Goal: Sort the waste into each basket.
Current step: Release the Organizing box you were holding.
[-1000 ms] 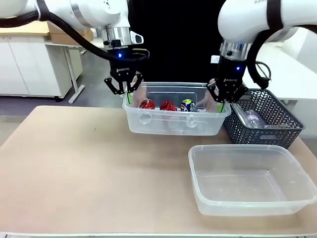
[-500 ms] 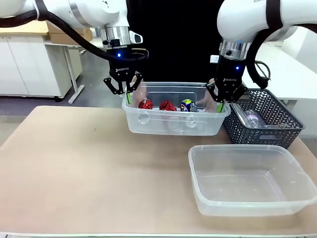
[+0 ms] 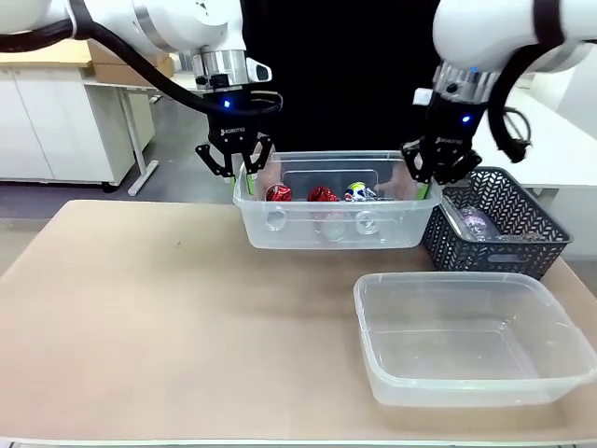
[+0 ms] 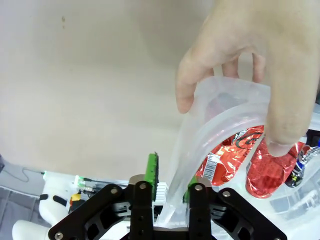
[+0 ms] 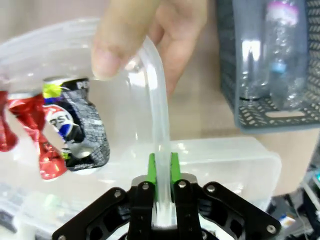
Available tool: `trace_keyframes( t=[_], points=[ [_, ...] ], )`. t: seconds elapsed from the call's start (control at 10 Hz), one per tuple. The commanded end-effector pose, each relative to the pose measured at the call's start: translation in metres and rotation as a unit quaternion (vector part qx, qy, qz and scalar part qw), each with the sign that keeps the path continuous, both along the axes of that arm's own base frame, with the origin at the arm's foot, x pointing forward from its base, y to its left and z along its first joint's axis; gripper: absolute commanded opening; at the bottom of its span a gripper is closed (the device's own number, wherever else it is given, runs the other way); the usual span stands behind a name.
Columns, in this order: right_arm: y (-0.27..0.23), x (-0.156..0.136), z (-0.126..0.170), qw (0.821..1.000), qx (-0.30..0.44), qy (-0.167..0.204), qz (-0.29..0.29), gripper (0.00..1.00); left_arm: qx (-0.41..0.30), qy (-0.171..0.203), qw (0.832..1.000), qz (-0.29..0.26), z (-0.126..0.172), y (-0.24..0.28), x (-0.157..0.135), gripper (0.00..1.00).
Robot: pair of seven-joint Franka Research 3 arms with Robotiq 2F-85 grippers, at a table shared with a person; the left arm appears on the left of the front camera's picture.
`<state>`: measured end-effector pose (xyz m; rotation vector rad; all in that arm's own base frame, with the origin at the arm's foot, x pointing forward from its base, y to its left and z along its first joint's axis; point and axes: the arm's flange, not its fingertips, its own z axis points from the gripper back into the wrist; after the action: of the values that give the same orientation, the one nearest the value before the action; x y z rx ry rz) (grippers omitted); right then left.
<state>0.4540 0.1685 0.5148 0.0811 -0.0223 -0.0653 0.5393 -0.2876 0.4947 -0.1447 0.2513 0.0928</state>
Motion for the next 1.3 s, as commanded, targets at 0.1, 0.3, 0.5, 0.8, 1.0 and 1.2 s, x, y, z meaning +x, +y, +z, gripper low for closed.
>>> trace_keyframes(
  t=[0.1, 0.3, 0.5, 0.8, 1.0, 1.2],
  points=[
    [-0.019, -0.039, 0.01, 0.996, 0.041, -0.084, -0.005, 1.0, 0.012, -0.037, 0.999, 0.005, 0.014, 0.006, -0.017, 1.0],
    [-0.019, -0.044, 0.016, 0.99, 0.079, -0.115, 0.005, 0.86, -0.002, -0.059, 0.998, 0.016, 0.025, 0.016, -0.031, 0.99],
    [-0.021, -0.046, 0.019, 0.988, 0.087, -0.124, 0.003, 1.0, -0.02, -0.079, 0.997, 0.02, 0.031, 0.028, -0.048, 1.0],
    [-0.022, -0.044, 0.02, 0.989, 0.078, -0.125, 0.007, 1.0, -0.027, -0.084, 0.996, 0.018, 0.027, 0.031, -0.054, 1.0],
    [-0.016, -0.043, 0.022, 0.991, 0.063, -0.118, -0.01, 1.0, -0.009, -0.08, 0.996, 0.023, 0.035, 0.025, -0.046, 1.0],
    [-0.016, -0.043, 0.022, 0.991, 0.063, -0.118, -0.01, 1.0, -0.009, -0.08, 0.996, 0.023, 0.035, 0.025, -0.046, 1.0]
  ],
)
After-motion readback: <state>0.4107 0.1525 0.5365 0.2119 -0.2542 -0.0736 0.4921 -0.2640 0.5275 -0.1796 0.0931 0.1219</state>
